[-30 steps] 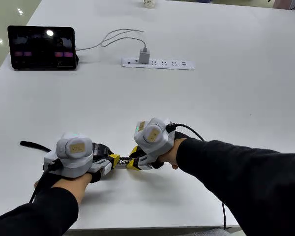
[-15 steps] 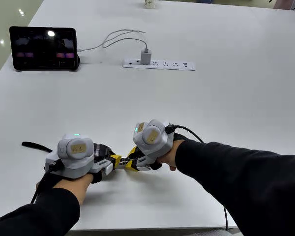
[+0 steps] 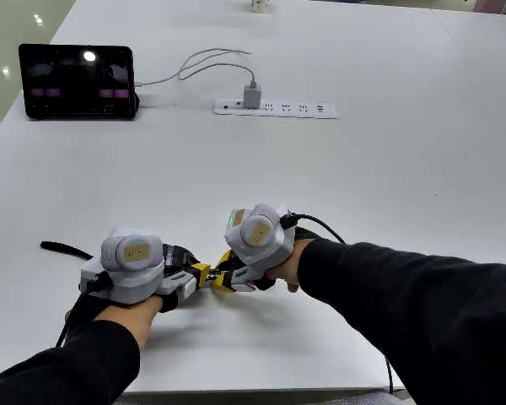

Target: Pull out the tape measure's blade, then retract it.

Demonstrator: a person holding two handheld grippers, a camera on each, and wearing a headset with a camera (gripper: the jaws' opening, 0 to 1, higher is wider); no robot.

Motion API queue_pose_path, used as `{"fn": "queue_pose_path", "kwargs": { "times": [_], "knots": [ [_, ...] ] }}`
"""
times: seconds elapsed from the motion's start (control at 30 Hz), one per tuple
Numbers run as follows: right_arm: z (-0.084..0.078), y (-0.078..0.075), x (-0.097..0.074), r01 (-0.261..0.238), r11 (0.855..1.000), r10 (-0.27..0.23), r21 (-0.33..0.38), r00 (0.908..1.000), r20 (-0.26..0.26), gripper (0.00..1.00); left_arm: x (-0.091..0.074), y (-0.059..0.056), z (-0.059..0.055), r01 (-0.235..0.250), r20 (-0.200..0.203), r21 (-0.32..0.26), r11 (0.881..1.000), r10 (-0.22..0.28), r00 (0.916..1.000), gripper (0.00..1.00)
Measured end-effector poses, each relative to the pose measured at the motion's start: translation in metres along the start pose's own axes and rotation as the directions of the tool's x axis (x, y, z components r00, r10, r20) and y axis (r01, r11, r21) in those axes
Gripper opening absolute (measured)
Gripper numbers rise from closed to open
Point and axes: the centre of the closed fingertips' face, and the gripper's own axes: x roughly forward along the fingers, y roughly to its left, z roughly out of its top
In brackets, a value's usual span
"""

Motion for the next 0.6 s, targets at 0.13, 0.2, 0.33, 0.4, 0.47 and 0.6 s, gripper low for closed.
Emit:
{"fn": "queue_pose_path", "kwargs": {
  "times": [0.13,0.2,0.33,0.4,0.47,0.6],
  "knots": [
    [0.0017,0.0,0.001,-0.001,1.0,0.001,-0.002,1.0,0.004,0.11,-0.0001,0.0001,0.0002,0.0,0.0,-0.003,1.0,0.0,1.0,0.63],
    [0.0027,-0.0002,0.0017,-0.002,1.0,0.002,-0.004,1.0,0.006,0.11,-0.0002,0.0001,0.0003,0.0,0.001,-0.005,1.0,0.0,1.0,0.63],
    [0.0041,-0.0001,0.0027,-0.001,1.0,0.001,-0.003,1.0,0.008,0.11,0.0,0.0003,0.0004,0.0,0.001,-0.007,1.0,0.0,1.0,0.63],
    [0.0049,0.0001,0.0033,-0.001,1.0,0.001,-0.003,1.0,0.009,0.11,-0.0001,0.0003,0.0006,0.001,0.002,-0.007,1.0,-0.001,1.0,0.63],
    [0.0052,0.0004,0.004,-0.002,1.0,0.002,-0.003,0.9999,0.01,0.11,-0.0002,0.0004,0.0006,0.001,0.002,-0.009,1.0,-0.001,1.0,0.63],
    [0.0058,0.0005,0.0052,-0.001,1.0,0.001,-0.003,0.9999,0.011,0.11,-0.0002,0.0003,0.0008,0.002,0.003,-0.009,1.0,-0.002,1.0,0.63]
  ]
}}
